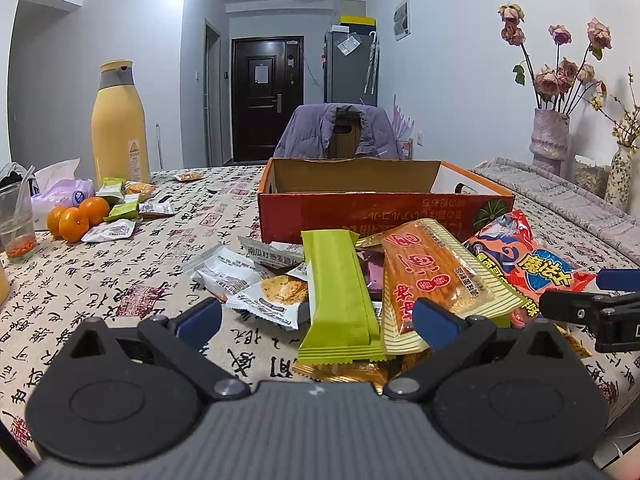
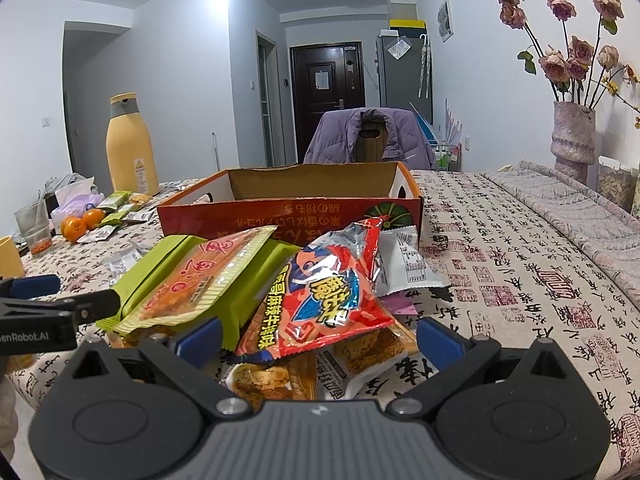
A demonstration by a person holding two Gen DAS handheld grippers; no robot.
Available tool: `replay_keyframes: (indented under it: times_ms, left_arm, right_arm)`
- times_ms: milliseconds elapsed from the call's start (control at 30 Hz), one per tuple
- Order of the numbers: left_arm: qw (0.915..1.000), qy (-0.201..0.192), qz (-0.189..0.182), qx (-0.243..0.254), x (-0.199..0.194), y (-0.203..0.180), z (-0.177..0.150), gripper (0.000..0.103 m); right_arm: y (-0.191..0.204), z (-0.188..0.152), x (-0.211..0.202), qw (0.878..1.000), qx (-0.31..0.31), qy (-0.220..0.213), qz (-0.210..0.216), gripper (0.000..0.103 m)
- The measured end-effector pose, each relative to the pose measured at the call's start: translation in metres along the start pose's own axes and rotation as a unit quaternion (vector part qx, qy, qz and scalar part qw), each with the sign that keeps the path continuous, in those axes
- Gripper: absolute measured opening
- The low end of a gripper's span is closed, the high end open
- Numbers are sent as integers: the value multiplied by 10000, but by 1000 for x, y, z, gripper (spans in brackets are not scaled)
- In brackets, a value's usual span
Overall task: Organize snacks
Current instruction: 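Move both tools toward the snack pile in front of the box, then grasp the green bar with the left tool while the right tool grasps the red-blue chip bag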
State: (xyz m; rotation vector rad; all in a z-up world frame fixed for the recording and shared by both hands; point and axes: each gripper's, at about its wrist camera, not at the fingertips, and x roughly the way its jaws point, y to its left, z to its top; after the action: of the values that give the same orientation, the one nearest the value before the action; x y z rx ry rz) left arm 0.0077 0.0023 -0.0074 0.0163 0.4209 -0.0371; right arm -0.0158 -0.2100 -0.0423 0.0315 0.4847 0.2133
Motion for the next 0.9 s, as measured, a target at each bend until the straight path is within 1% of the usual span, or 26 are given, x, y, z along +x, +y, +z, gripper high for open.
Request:
replay_keyframes:
  times_ms: [500,767,900]
  left_arm:
    - [10000,-11,3,-7,-1,0,0,103]
    - [9999,-109,62,-17,1,3,9,103]
    - [9998,-98,141,-55,6,5,13,103]
  right_arm:
    - [-1,2,-1,10000,-7,-19,-17,103]
    - [-4,13,-2,9996,-62,-216,-169,103]
    - [-1,22,11,9992,-251,-152,-286,101]
